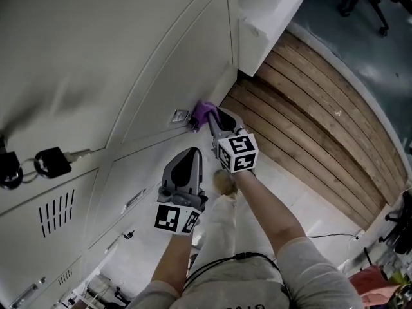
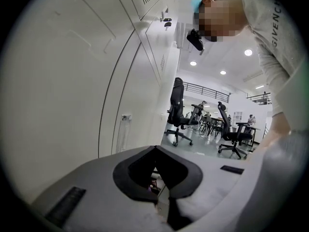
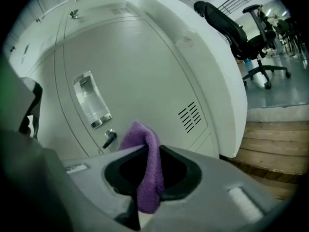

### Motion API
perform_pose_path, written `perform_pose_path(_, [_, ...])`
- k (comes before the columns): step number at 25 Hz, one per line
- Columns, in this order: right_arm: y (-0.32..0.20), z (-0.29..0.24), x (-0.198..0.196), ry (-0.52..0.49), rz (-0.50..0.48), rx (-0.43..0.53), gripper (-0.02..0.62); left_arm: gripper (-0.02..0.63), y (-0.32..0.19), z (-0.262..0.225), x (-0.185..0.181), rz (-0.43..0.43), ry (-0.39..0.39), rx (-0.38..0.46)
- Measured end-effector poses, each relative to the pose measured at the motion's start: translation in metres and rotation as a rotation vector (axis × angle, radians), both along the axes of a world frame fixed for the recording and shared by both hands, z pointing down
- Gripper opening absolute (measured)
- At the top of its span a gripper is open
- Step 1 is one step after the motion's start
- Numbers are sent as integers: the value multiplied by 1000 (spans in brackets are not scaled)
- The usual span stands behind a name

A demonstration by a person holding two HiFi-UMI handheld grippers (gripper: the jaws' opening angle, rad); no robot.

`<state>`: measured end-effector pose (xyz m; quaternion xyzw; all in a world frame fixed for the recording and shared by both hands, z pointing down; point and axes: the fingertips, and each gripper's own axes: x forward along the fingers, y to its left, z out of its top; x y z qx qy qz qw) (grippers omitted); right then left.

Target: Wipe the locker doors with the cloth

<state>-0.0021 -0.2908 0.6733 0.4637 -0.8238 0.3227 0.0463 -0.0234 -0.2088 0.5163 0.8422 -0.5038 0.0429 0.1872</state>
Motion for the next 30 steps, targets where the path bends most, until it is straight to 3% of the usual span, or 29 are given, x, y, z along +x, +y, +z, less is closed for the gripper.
perform_pose_path(4, [13,-2,-25,-17,-39,-7,52,-2,3,2,-5,-5,-2,-3])
perform_pose_path(10, [-2,4,-29,-27,9,-39,51,-2,6,4,-10,-14,-2,-5])
perform_pose_path(30, [-109,24,62,88,142,-14,49,-2,-19,14,-2,-40,-17,-14])
